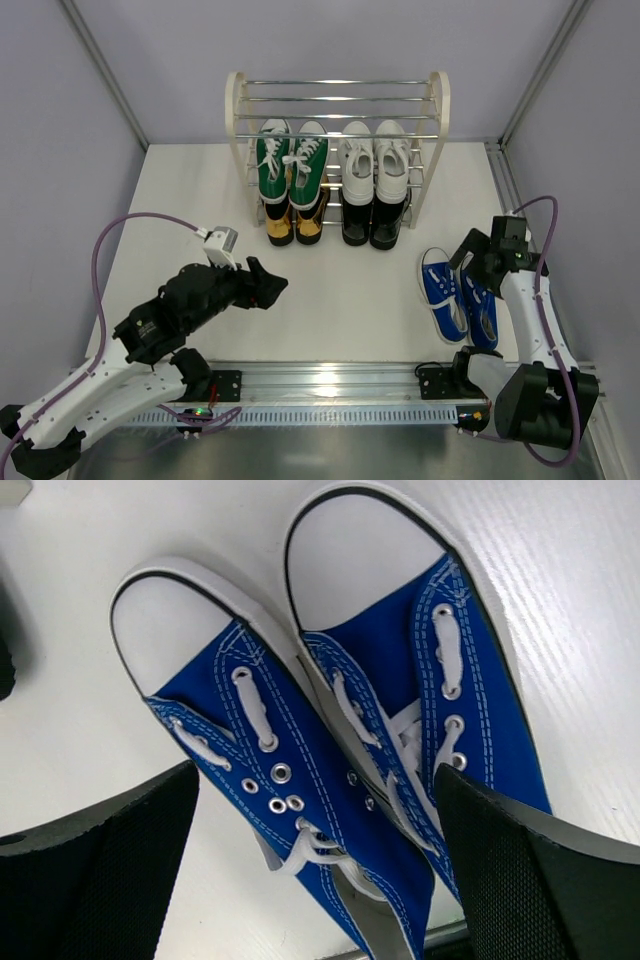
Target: Place and organize the shoes onto the shoe shelf
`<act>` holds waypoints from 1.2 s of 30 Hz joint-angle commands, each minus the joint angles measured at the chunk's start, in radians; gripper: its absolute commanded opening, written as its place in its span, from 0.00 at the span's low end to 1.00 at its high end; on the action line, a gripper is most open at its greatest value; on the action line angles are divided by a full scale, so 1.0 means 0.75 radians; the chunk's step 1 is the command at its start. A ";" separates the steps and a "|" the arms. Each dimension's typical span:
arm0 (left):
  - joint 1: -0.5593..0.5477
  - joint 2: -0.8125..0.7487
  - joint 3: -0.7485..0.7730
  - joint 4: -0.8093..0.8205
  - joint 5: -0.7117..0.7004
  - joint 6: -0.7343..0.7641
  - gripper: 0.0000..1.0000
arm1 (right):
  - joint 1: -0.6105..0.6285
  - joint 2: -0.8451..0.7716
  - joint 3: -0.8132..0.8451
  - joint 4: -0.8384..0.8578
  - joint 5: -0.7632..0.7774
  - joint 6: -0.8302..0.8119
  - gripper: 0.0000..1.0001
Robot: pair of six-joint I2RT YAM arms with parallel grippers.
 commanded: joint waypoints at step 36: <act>-0.002 -0.053 -0.048 0.068 0.019 0.013 0.81 | 0.188 0.446 0.092 0.005 -0.102 -0.153 0.04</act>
